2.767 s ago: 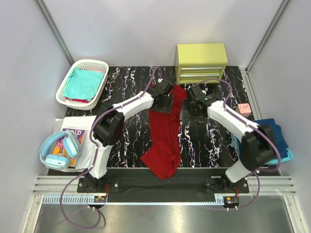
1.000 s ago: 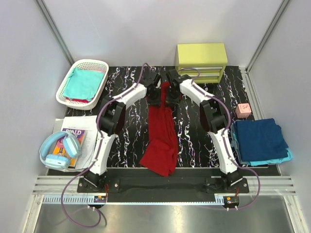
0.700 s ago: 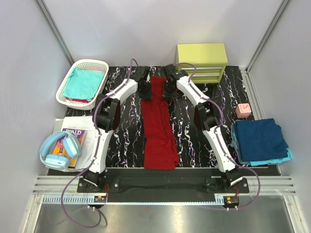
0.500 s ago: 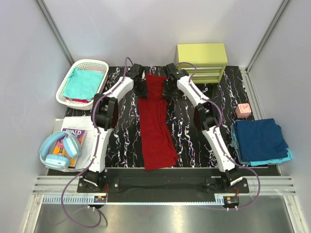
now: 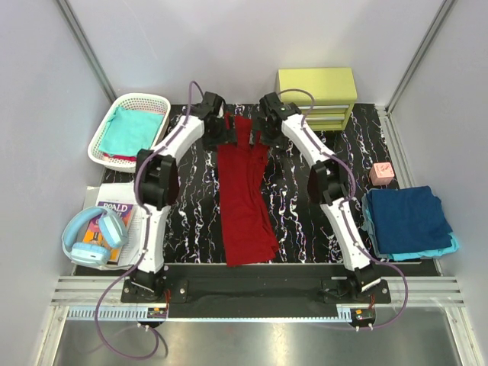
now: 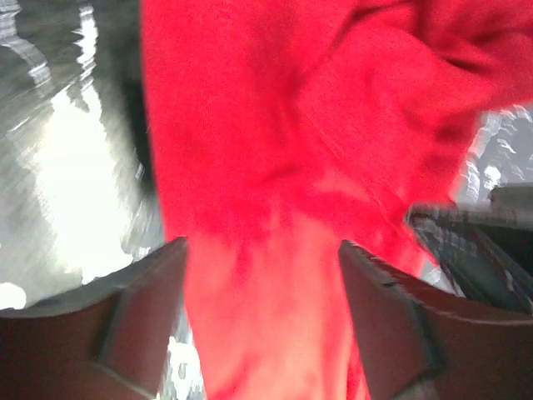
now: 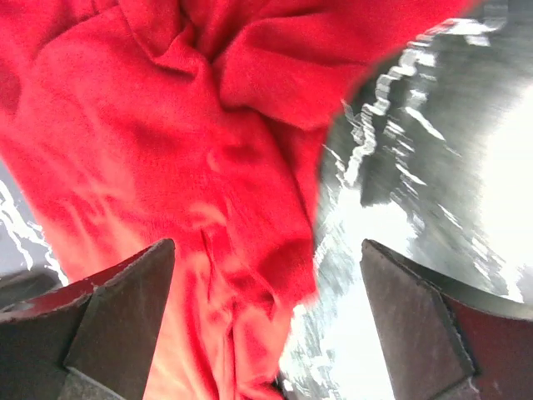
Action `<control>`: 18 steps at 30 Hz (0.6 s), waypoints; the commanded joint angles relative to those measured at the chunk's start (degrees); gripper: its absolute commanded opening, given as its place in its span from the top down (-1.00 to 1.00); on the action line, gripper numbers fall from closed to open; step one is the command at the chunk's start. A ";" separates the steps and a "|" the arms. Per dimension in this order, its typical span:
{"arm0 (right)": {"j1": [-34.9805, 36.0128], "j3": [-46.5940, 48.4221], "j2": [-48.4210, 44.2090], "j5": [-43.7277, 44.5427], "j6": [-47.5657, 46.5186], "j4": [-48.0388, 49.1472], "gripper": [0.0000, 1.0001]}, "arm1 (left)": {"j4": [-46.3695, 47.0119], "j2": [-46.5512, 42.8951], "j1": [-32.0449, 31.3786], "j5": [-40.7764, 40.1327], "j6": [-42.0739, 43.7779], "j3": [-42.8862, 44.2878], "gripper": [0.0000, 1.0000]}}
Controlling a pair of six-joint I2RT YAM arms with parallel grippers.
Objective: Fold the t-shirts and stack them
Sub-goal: Grab the bottom of the folded rectangular tshirt with both arms
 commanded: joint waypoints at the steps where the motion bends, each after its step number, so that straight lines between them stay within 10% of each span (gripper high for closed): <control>1: 0.54 -3.40 -14.72 6.15 -1.32 -0.73 -0.99 | 1.39 -16.19 -1.16 -3.29 -0.88 -3.58 -0.76; 11: 3.44 -63.46 -52.07 12.22 2.63 19.82 -0.98 | 8.50 -40.19 -12.23 -8.75 -4.03 -40.22 -0.86; 18: 3.79 -68.89 -52.79 8.26 4.04 18.70 -0.81 | 11.50 -46.53 -19.35 -8.83 -7.65 -55.36 -0.75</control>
